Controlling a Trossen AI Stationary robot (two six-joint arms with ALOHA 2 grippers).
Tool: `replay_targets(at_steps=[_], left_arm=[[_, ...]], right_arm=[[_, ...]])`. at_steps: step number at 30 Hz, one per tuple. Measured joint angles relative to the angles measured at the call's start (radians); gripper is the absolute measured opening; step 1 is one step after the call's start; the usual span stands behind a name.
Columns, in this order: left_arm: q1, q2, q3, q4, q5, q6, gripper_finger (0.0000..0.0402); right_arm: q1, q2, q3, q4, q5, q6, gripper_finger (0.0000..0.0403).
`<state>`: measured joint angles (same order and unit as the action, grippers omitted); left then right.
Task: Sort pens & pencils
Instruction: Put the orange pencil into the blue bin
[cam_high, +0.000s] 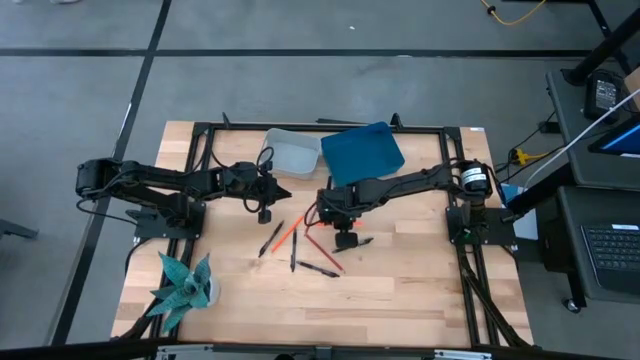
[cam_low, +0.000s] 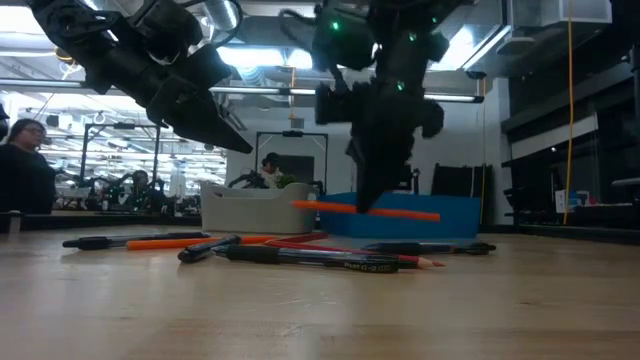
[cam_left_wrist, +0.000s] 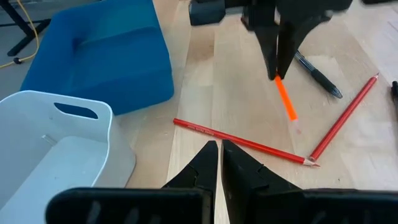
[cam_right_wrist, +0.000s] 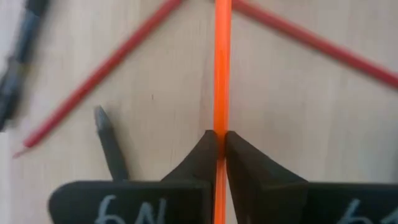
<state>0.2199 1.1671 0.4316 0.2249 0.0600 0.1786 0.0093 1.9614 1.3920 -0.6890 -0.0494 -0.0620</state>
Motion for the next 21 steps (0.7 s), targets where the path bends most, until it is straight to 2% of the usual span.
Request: replay_targets(at_steps=[9, 15, 21], left_arm=[[0.000, 0.000, 0.000, 0.000, 0.000, 0.012, 0.0014], [0.000, 0.000, 0.000, -0.008, 0.000, 0.012, 0.0014], [0.000, 0.000, 0.000, -0.014, 0.000, 0.013, 0.0014]], right_arm=[[-0.019, -0.002, 0.151, -0.127, 0.005, -0.076, 0.0026], [-0.063, -0.002, 0.205, -0.188, 0.005, -0.082, 0.0026], [-0.124, -0.002, 0.208, -0.203, -0.082, -0.101, 0.0025]])
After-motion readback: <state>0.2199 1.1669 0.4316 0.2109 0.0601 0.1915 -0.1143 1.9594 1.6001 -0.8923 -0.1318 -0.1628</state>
